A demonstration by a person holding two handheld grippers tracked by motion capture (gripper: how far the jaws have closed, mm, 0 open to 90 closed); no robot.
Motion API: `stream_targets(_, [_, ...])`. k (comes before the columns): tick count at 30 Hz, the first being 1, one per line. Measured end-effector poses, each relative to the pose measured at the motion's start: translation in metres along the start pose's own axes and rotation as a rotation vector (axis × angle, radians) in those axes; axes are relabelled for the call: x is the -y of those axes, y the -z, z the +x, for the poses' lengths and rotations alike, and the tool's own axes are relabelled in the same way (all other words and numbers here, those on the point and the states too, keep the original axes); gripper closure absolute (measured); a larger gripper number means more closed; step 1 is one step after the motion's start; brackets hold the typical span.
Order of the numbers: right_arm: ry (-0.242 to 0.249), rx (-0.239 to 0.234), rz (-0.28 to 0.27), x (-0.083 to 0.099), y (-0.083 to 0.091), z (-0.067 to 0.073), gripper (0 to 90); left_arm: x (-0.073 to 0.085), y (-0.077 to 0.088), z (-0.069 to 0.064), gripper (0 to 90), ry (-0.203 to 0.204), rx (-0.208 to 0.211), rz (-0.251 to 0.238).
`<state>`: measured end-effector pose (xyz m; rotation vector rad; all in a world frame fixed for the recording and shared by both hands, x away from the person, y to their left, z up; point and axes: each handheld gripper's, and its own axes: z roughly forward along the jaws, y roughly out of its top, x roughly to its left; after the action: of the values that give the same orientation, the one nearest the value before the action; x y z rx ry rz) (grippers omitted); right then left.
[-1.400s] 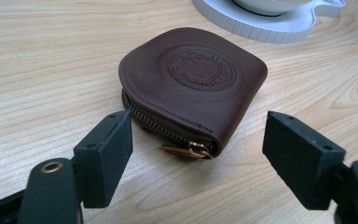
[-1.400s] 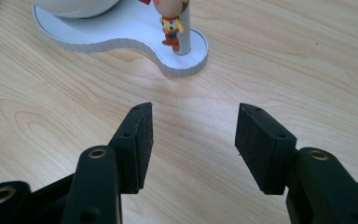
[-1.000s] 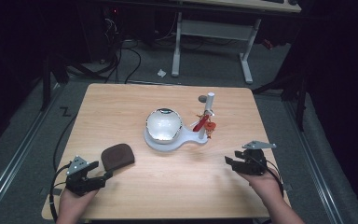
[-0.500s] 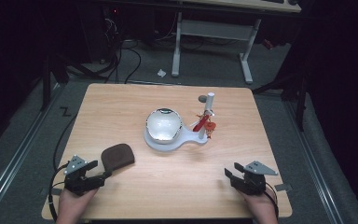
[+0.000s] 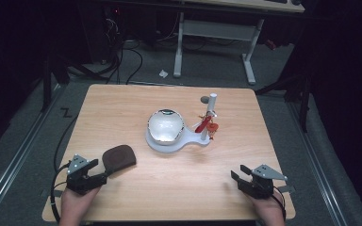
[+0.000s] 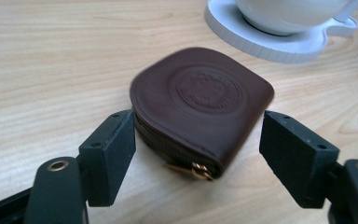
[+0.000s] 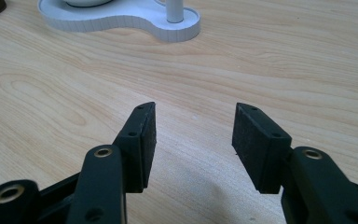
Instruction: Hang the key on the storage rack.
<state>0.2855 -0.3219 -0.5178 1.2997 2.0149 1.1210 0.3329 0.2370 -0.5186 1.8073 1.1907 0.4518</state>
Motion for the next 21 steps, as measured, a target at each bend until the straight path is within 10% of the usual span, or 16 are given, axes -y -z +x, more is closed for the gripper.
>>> stream_targets(21, [-0.011, -0.018, 0.035, -0.004, -0.011, 0.01, 47.7, -0.024, -0.03, 0.029, 36.5, 0.036, -0.041, 0.046])
